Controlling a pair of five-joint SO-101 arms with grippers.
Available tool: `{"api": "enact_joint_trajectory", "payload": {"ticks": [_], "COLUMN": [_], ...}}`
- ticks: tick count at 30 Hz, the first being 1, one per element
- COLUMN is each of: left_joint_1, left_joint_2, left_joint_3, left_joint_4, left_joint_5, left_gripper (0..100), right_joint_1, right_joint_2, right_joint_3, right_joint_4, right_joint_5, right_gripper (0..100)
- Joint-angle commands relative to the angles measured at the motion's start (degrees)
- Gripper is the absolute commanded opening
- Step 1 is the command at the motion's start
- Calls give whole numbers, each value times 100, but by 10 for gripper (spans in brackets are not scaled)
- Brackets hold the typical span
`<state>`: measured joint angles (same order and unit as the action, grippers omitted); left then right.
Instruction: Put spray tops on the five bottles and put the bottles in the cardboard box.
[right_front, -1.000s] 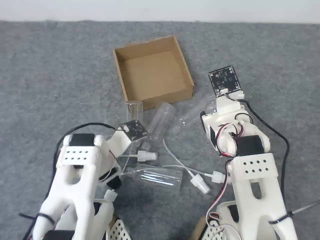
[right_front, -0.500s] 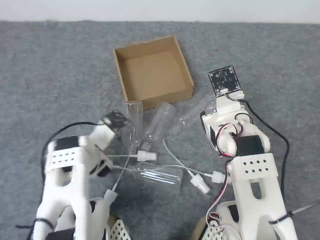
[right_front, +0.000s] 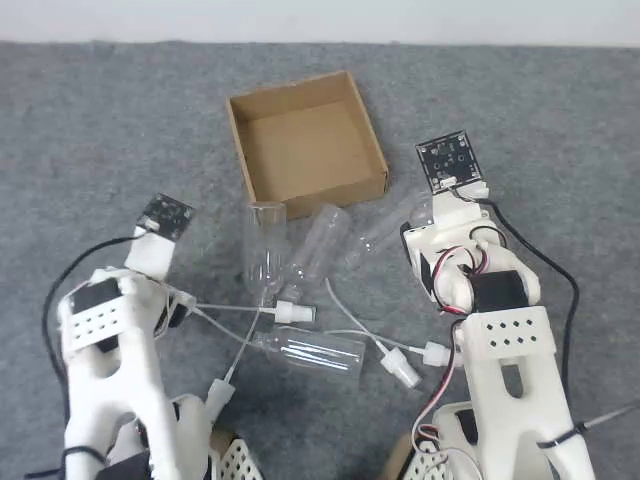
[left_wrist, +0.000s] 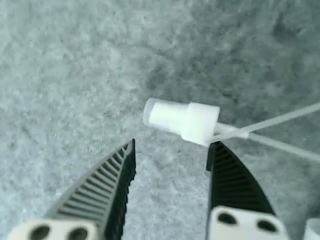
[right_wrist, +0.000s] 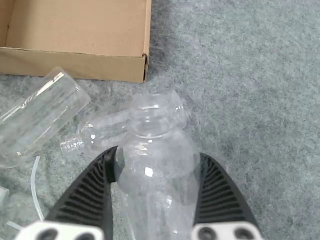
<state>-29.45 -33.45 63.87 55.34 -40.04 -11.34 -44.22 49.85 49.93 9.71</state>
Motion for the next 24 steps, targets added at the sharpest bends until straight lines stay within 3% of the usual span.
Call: {"api": "enact_joint_trajectory", "payload": {"ticks": [1, 7, 24], "left_joint_1": [-18, -9, 70], "left_joint_2": [-35, -35, 0], "left_joint_3": [-840, -1437, -1455], "left_joint_4": [738, 1538, 1582], "left_joint_5": [598, 1477, 4589], "left_gripper": [214, 214, 215], "right_joint_1": [101, 101, 101], "right_joint_2": [-215, -215, -215], "right_joint_3": [-62, -62, -53], "right_joint_4": [-119, -119, -119], "right_joint_5": [88, 88, 88], "right_gripper": [32, 32, 32]}}
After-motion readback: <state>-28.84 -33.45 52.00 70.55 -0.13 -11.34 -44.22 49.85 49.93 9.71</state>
